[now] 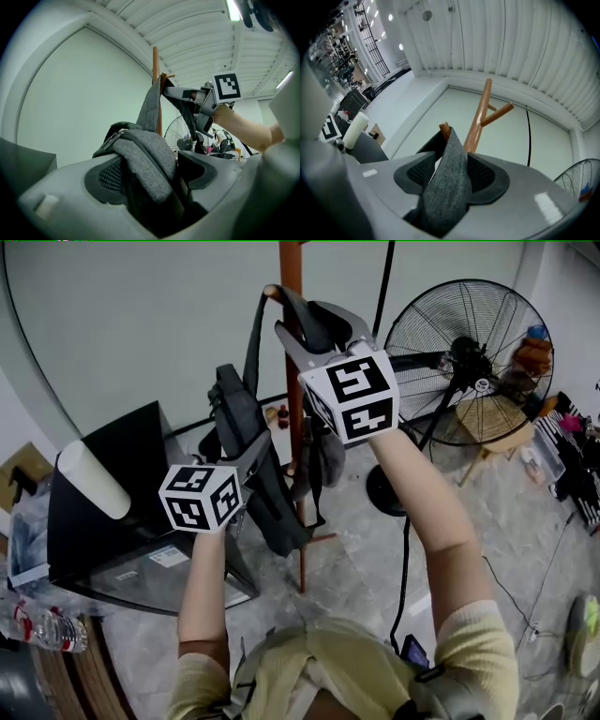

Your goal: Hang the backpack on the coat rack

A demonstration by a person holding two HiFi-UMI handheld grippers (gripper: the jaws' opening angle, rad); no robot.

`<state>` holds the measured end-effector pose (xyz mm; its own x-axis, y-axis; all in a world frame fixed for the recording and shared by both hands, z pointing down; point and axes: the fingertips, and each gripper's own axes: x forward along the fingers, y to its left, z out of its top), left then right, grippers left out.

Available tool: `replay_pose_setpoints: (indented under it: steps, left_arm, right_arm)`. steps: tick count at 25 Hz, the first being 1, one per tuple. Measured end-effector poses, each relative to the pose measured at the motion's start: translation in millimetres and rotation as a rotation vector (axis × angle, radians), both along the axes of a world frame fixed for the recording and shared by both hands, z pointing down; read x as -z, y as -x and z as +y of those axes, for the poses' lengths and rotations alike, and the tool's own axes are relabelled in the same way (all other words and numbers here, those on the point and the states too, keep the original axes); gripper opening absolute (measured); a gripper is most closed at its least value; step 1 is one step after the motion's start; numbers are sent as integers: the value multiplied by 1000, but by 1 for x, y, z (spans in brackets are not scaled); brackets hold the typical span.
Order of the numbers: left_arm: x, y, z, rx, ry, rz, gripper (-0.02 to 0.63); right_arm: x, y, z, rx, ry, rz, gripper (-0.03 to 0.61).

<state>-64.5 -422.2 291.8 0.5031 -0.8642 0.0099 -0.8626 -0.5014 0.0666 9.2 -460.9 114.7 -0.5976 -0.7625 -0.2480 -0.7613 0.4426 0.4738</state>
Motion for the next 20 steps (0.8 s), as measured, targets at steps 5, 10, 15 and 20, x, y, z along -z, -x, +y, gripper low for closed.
replay_pose_setpoints:
  steps: [5,10,15,20]
  left_arm:
    - [-6,-1,6,-1,8,-23,368]
    - [-8,-6,16,-14,1,-31,368]
    - [-10,-7,26,-22,-1,-40,367]
    - [-9,-6,39,-31,-11,-12,367]
  right_arm:
    - [-5,-3,4,-17,-3,3,222]
    - [-11,-10,10,-25,2,-14,225]
    - [-15,-18,14,-33,12,-30,225]
    - [-22,-30,25,-29,23,-66,232]
